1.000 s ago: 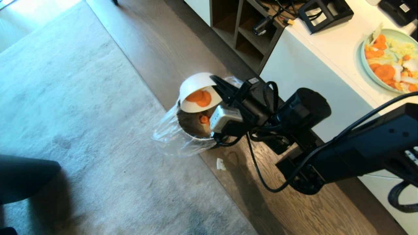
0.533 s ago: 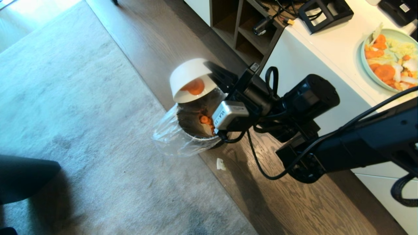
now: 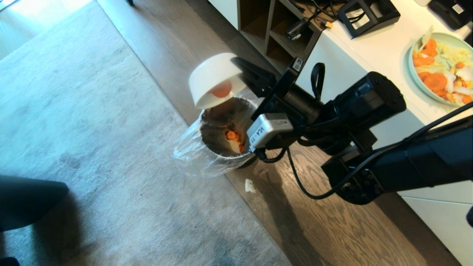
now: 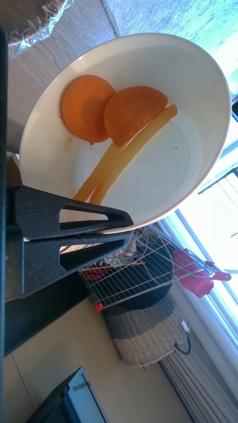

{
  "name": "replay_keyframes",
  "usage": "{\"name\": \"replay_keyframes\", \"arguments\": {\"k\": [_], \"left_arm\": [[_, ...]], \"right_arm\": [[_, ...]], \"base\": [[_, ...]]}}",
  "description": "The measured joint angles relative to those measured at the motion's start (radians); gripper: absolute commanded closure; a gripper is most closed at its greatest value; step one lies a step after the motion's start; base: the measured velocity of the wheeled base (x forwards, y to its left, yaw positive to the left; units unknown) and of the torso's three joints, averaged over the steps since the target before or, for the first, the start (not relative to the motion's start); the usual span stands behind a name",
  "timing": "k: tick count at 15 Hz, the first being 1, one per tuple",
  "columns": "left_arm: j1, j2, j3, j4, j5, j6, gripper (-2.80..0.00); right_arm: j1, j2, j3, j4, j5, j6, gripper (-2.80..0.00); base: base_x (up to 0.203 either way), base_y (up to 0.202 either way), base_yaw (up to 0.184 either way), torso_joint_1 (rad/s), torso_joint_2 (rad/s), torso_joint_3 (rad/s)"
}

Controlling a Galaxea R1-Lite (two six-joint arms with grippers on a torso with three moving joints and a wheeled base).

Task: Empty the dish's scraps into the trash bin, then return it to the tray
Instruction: Pour the leftover food from the bowl into the trash can

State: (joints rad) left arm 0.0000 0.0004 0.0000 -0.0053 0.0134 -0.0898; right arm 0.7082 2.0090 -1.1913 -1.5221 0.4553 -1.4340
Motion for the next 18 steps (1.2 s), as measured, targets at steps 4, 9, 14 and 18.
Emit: {"name": "replay_keyframes", "arguments": {"k": [4, 9, 14, 18], "left_arm": [[0.0, 0.0, 0.0, 0.0, 0.0, 0.0, 0.0], [0.0, 0.0, 0.0, 0.0, 0.0, 0.0, 0.0], [0.0, 0.0, 0.0, 0.0, 0.0, 0.0, 0.0], [0.0, 0.0, 0.0, 0.0, 0.0, 0.0, 0.0]], "right_arm": [[0.003, -0.021, -0.011, 0.0, 0.014, -0.005, 0.0], [0.008, -0.041, -0.015, 0.0, 0.043, -0.009, 0.0], [0.009, -0.045, -0.014, 0.0, 0.061, -0.009, 0.0], [0.023, -0.052, -0.046, 0.0, 0.078, -0.009, 0.0]], "base": [[0.0, 0.0, 0.0, 0.0, 0.0, 0.0], [0.0, 0.0, 0.0, 0.0, 0.0, 0.0], [0.0, 0.0, 0.0, 0.0, 0.0, 0.0], [0.0, 0.0, 0.0, 0.0, 0.0, 0.0]]}}
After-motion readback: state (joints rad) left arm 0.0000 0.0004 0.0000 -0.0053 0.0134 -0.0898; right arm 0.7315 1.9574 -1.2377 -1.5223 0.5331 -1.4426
